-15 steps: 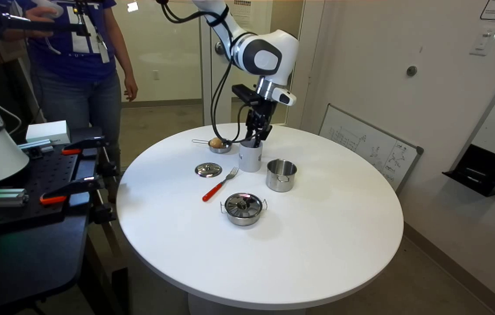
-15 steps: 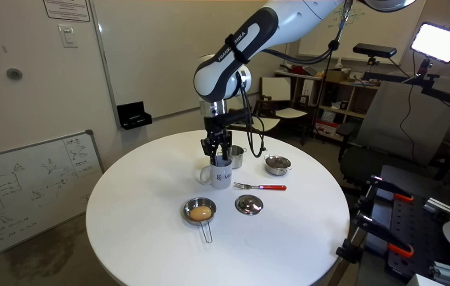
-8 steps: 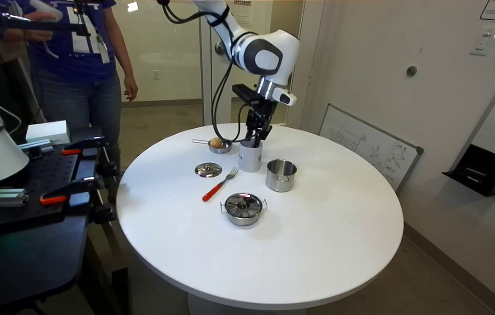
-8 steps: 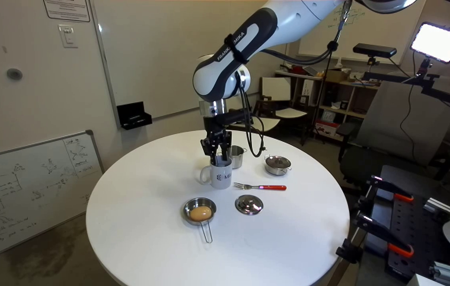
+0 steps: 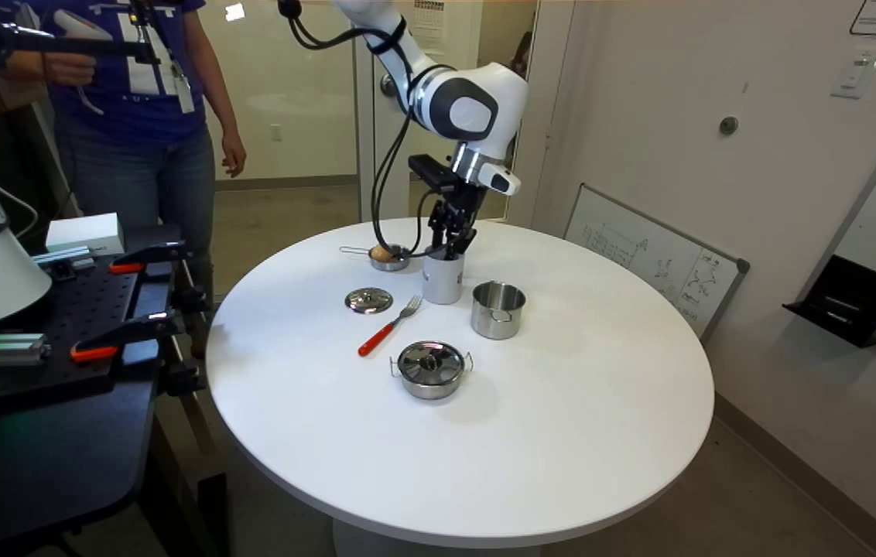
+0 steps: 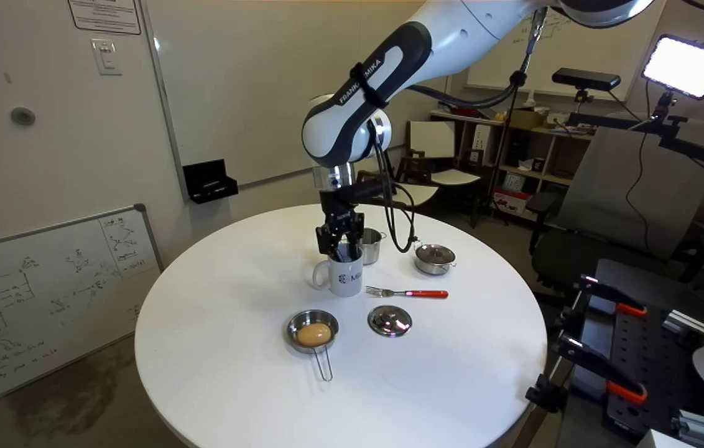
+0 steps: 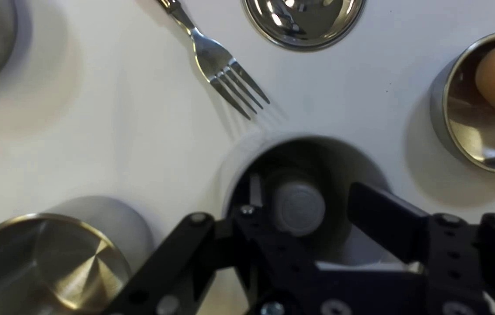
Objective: Remove the grey thing from the mug and put it on the table
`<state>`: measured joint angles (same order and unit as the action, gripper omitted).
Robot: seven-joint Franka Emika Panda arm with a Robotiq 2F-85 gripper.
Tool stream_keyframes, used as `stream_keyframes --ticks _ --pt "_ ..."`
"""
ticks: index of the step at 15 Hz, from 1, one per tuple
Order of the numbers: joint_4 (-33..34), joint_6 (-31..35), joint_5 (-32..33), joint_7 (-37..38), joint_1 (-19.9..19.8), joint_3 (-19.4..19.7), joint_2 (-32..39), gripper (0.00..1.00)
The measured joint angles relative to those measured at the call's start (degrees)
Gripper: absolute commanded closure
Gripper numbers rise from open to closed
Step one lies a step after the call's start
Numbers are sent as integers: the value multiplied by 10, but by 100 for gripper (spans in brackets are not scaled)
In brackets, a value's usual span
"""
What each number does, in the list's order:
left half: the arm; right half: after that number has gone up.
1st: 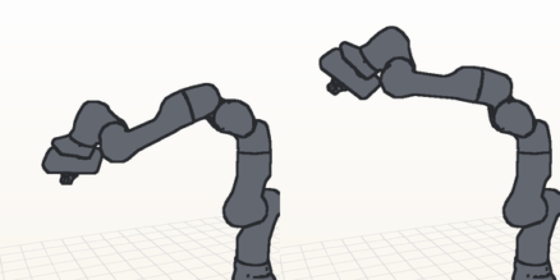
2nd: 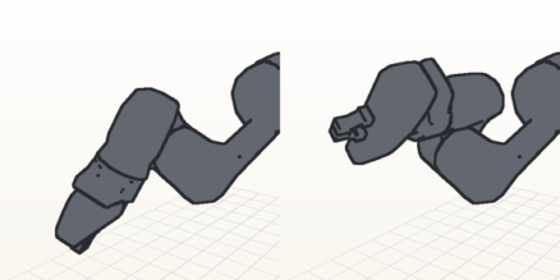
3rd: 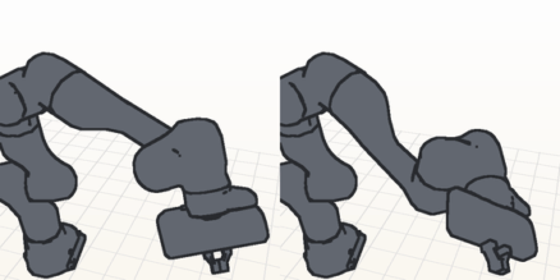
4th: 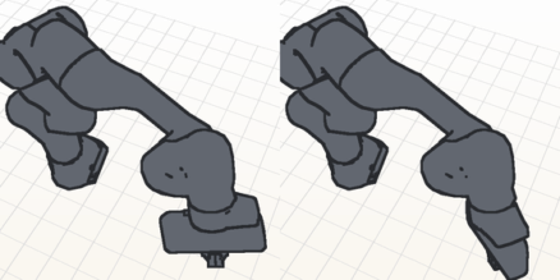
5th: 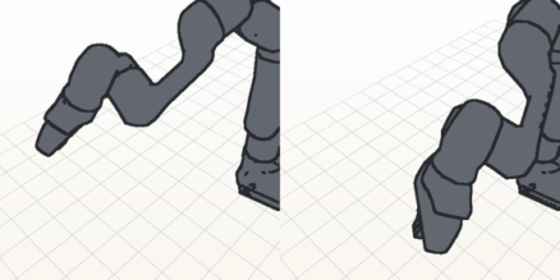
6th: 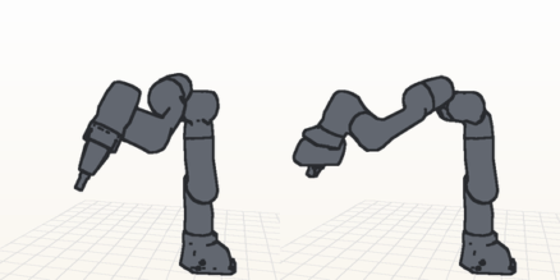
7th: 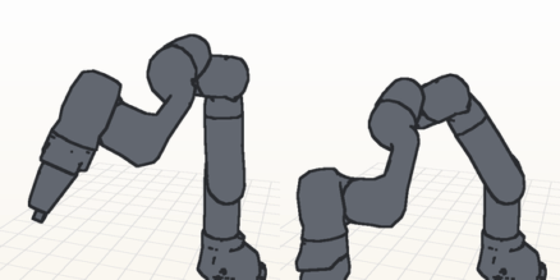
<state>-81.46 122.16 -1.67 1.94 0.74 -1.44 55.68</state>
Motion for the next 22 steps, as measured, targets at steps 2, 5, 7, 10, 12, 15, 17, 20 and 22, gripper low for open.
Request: stream_keyframes --ticks 2,5,7,10,12,15,17,20,22 --pt "5 1 0 0 -1 0 8 49" --pt "14 0 0 0 -4 0 18 51" --pt "14 0 0 0 -4 0 18 75" --pt "16 -2 0 0 -4 0 19 86" --pt "21 -4 0 0 -5 1 19 86" --pt "22 -4 0 0 -5 2 19 86" --pt "23 -4 1 0 -5 3 19 86" --pt "26 -4 1 0 -5 3 13 86" --pt "26 -5 1 0 -3 3 4 86"
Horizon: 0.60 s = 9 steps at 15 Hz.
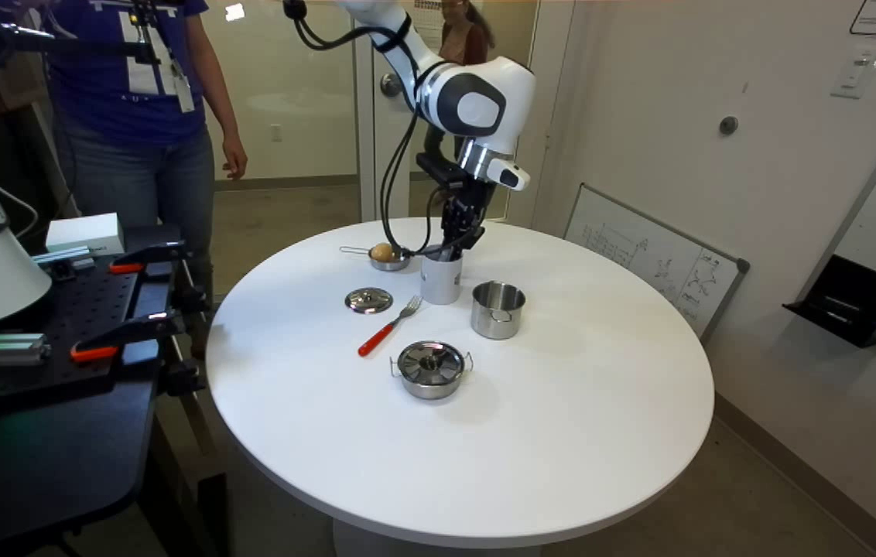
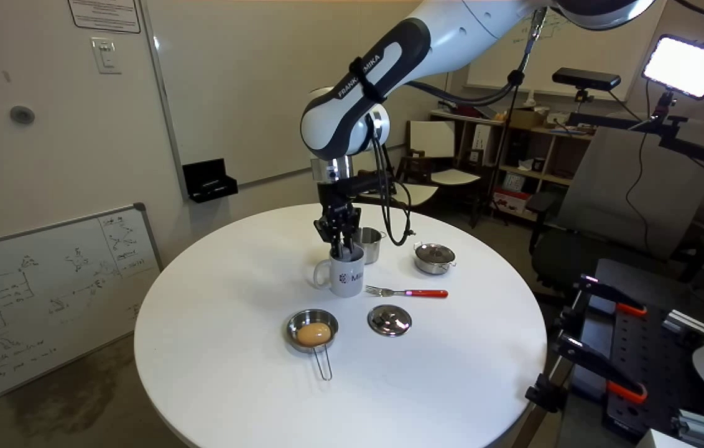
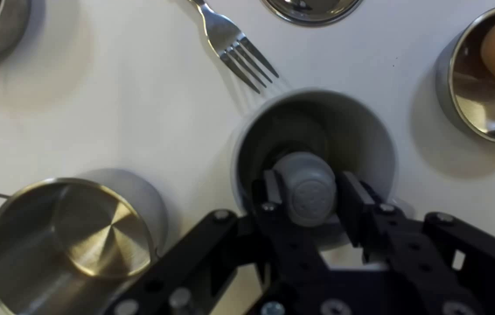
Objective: Remove the grey thing from the mug and put it on the table
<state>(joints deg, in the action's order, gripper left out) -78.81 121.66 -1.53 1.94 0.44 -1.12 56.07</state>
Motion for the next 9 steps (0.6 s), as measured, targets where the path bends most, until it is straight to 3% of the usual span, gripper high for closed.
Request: stream_keyframes --ticks 9 --pt "-9 -74 22 10 15 11 -85 86"
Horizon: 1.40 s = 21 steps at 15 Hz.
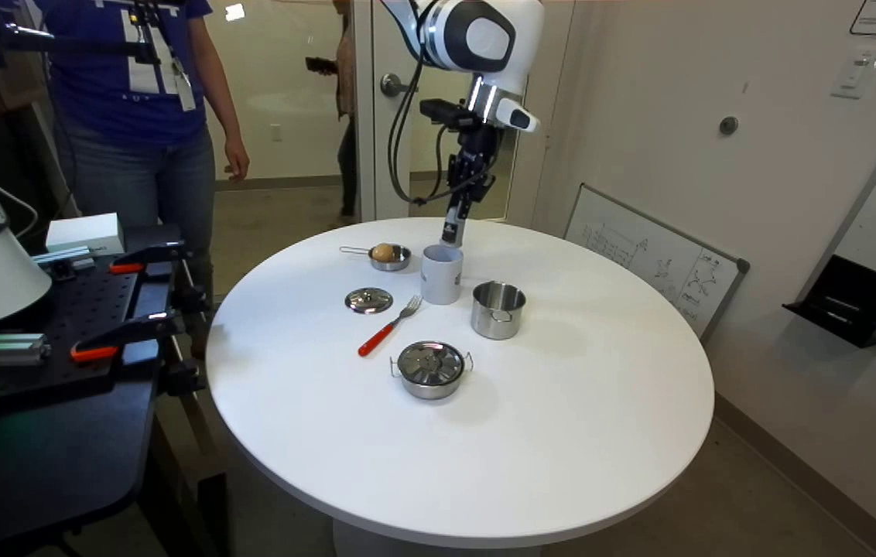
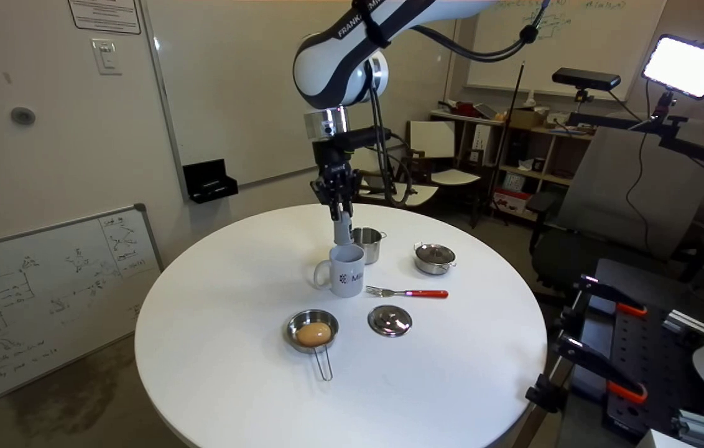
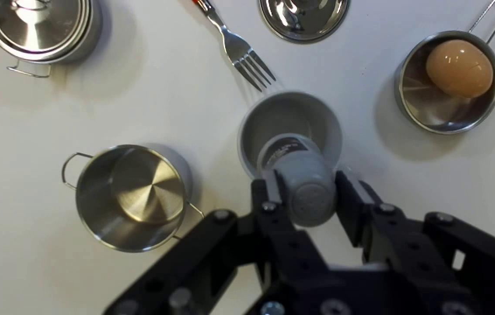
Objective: Remove the grey thing from the mug and put it on the table
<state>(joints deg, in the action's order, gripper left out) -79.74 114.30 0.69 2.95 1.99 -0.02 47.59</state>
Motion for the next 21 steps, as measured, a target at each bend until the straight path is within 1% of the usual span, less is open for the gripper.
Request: stream_keyframes --ticks 2,5,7,12,13,14,17,18,21 --pt "-16 -1 1 16 2 8 -20 86" --pt "-62 9 1 51 0 25 -52 86" --pt "-106 29 1 76 -2 37 -74 86" --pt "-230 109 0 142 -4 65 -120 86" --pt "-250 123 -1 153 -4 68 -125 65" --pt "-260 127 -1 155 -5 68 -126 65" --pt "-256 127 -1 155 -5 68 -125 65" --pt "-255 127 -1 155 -5 68 -126 86" --pt "-255 127 -1 154 -6 68 -125 86"
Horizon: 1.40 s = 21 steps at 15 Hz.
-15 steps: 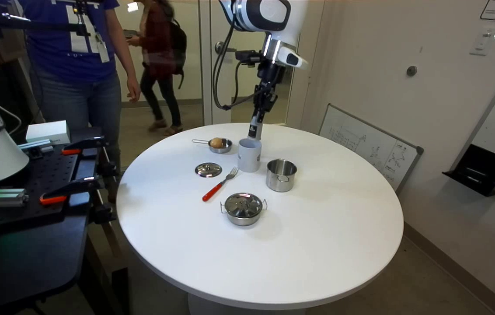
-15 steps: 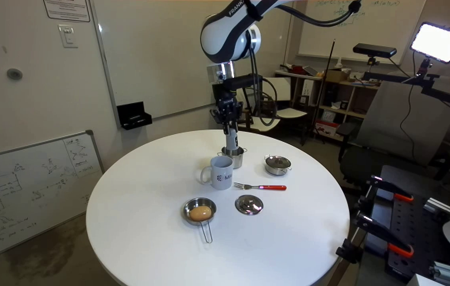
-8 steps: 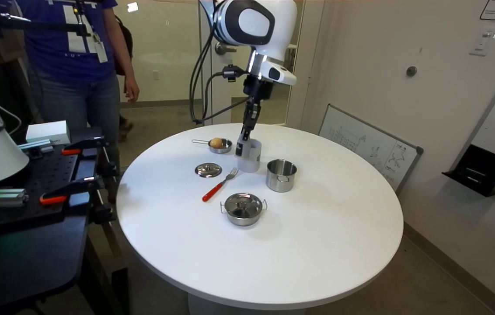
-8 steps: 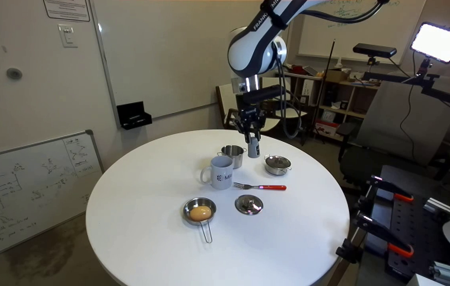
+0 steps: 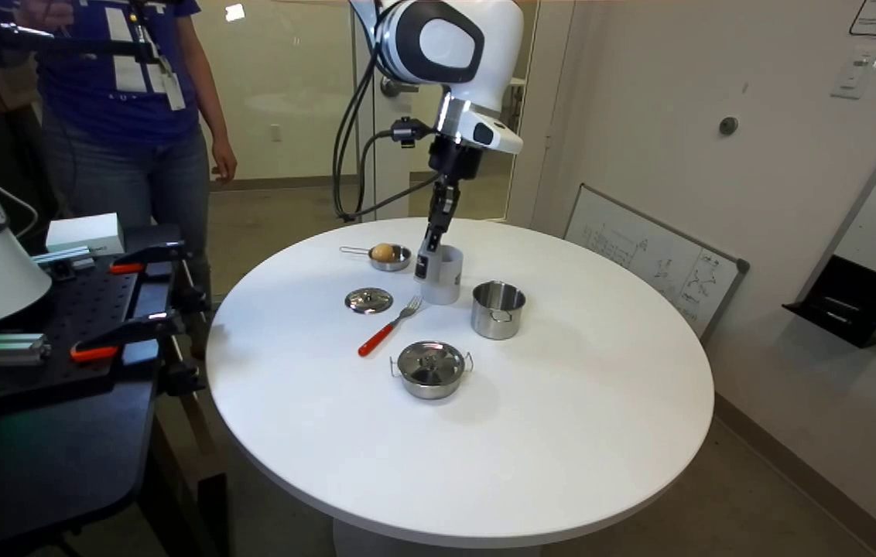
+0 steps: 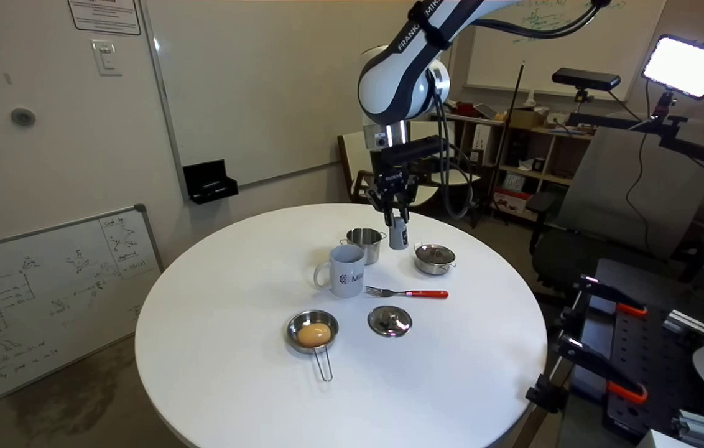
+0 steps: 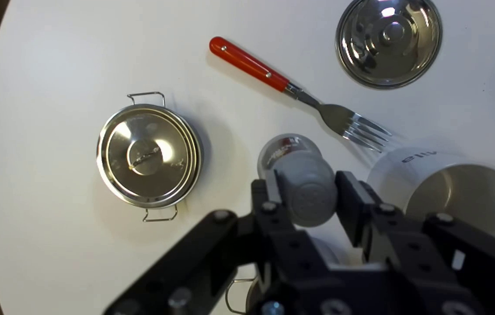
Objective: Remove the grey thing from the mug and put it on the table
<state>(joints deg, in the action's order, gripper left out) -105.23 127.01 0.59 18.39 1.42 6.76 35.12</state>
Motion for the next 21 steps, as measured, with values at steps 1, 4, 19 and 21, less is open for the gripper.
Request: stream_keyframes --ticks 1,4,19,21 --pt "0 1 0 0 -1 0 2 86" --pt "0 11 0 -2 -9 1 17 86" --pt "31 91 -4 -37 -43 -1 95 86" --pt "40 91 -7 -42 -43 -4 99 86"
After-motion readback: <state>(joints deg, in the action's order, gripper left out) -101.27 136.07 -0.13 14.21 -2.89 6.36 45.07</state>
